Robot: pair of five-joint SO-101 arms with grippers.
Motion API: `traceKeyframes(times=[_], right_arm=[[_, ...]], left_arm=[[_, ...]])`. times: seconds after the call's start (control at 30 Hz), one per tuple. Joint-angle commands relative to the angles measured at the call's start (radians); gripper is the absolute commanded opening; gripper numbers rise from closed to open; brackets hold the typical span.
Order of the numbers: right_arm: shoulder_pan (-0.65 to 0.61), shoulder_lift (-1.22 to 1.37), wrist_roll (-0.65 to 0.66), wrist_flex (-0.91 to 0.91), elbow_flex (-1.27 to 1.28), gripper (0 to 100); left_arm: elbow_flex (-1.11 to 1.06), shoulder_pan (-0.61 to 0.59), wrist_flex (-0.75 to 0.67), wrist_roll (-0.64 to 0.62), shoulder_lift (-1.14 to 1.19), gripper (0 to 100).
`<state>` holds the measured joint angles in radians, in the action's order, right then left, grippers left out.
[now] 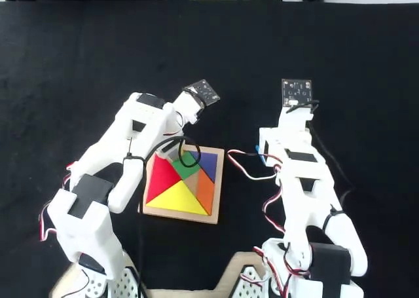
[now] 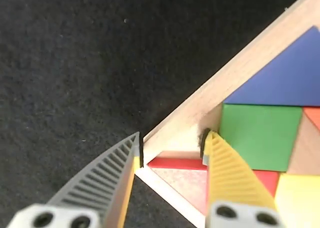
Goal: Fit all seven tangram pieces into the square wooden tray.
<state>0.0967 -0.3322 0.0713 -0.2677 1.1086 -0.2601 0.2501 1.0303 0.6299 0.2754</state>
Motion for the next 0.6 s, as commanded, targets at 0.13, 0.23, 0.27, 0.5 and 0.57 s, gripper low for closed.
traceKeyframes(times=[0.13, 0.23, 0.27, 0.5, 0.57], right_arm=[[-0.018, 0.001, 0.011, 0.017, -0.053, 1.8], [-0.018, 0.001, 0.011, 0.017, -0.053, 1.8], [-0.018, 0.001, 0.011, 0.017, -0.053, 1.8], [-0.018, 0.001, 0.011, 0.018, -0.053, 1.9], [-0.018, 0.001, 0.011, 0.018, -0.053, 1.9]], left_arm=[[-0.002, -0.021, 0.086, 0.339, -0.006, 21], [0.010, -0.035, 0.086, 0.420, -0.006, 21], [0.018, -0.039, 0.084, 0.453, -0.006, 21], [0.022, -0.035, 0.081, 0.559, -0.005, 21], [0.024, -0.036, 0.080, 0.560, -0.003, 21]])
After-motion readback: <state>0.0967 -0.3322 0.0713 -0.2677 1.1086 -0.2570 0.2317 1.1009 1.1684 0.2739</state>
